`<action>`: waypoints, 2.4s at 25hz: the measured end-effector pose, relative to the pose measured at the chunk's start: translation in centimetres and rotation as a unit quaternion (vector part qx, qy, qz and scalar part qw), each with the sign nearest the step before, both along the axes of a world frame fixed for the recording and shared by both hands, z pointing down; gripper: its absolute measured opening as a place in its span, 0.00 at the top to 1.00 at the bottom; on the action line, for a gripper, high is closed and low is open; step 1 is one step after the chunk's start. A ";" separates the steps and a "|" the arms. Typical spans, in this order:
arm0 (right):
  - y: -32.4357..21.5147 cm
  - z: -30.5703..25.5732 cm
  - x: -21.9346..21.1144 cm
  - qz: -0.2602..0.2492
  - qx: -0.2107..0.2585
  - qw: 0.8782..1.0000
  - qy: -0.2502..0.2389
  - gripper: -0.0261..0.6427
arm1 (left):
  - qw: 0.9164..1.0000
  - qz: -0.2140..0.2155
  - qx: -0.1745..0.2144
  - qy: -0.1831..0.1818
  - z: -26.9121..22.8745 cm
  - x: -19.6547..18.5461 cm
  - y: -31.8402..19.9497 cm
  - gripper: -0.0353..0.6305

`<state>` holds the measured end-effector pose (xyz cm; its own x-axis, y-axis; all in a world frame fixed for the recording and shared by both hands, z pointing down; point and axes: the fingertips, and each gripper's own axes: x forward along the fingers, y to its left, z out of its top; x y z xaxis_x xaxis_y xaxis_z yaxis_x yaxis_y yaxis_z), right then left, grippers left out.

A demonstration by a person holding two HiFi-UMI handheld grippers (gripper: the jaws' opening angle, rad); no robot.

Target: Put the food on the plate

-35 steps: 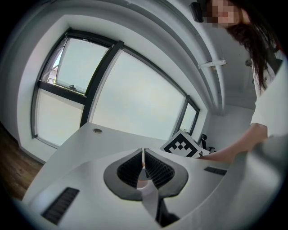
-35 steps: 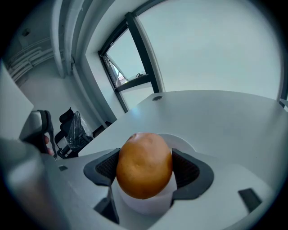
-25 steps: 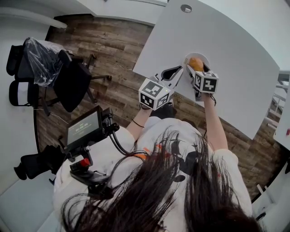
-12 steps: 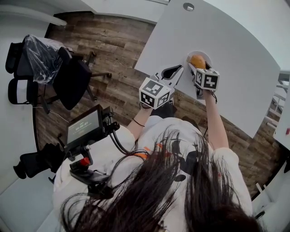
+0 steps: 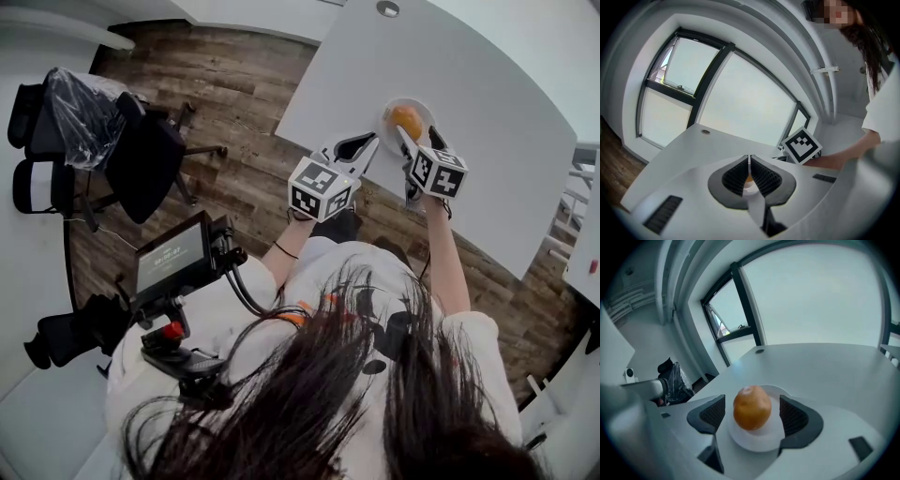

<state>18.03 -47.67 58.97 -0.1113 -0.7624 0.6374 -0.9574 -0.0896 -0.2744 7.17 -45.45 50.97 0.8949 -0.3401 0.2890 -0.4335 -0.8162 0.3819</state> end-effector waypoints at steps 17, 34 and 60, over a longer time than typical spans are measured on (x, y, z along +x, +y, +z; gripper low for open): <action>2.1 -4.4 -4.0 0.023 0.071 0.992 -0.098 0.76 | 1.000 -0.002 -0.010 -0.017 1.2 -1.0 -0.1 0.94; 23.9 -9.7 -4.4 -0.006 0.124 0.982 -0.143 0.86 | 0.997 -0.022 0.070 0.001 -5.3 0.5 21.0 0.94; 34.9 -7.6 -8.4 -0.003 0.110 0.973 -0.204 0.86 | 0.997 -0.040 0.046 -0.050 -3.3 -5.5 34.6 0.94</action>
